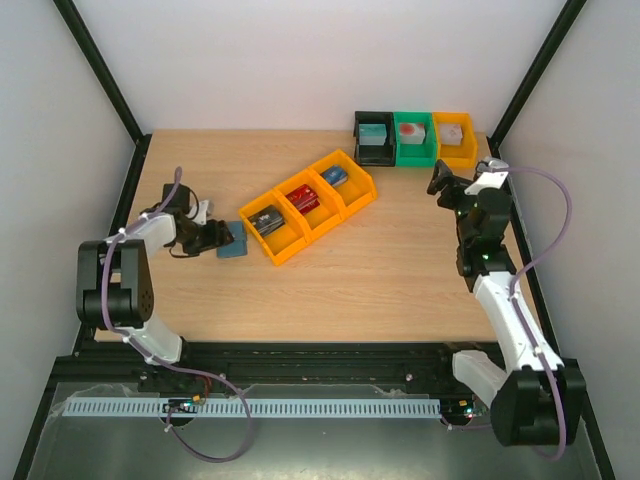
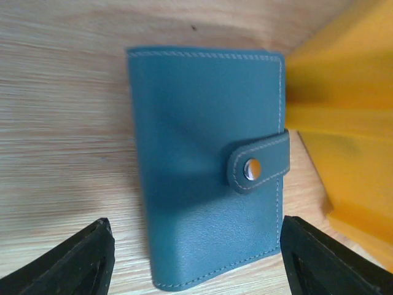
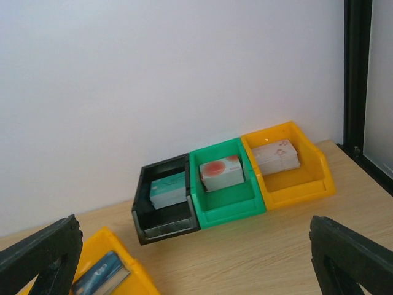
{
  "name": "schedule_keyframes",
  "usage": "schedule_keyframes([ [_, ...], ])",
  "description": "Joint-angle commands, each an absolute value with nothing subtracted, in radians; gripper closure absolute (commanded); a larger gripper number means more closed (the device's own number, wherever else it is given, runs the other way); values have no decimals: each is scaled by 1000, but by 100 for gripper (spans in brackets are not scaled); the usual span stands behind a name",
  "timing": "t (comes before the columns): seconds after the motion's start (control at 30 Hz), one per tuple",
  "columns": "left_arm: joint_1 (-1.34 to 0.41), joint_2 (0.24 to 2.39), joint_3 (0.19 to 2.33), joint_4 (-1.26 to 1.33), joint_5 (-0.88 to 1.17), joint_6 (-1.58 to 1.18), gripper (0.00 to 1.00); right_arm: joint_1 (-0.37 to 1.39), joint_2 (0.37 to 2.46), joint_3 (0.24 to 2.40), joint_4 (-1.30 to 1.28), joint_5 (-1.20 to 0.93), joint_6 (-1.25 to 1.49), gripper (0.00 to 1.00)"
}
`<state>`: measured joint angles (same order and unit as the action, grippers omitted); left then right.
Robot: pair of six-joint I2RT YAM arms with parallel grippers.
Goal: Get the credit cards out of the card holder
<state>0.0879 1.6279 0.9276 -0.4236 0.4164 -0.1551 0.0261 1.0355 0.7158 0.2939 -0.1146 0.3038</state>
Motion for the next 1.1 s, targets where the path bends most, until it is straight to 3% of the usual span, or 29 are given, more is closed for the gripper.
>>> schedule_keyframes([
  [0.0, 85, 1681, 938, -430, 342, -122, 26, 22, 932, 745, 178, -168, 306, 1],
  [0.37, 25, 1707, 892, -389, 289, -108, 38, 23, 809, 743, 106, -204, 318, 1],
  [0.47, 2, 1712, 892, -387, 310, -94, 50, 23, 812, 756, 83, -220, 326, 1],
  [0.63, 1, 1707, 881, -381, 329, -92, 83, 23, 815, 762, 55, -232, 344, 1],
  [0.8, 36, 1655, 882, -382, 408, -119, 97, 23, 816, 773, 33, -277, 362, 1],
  [1.07, 133, 1399, 825, -398, 429, -133, 98, 26, 867, 821, 38, -458, 446, 1],
])
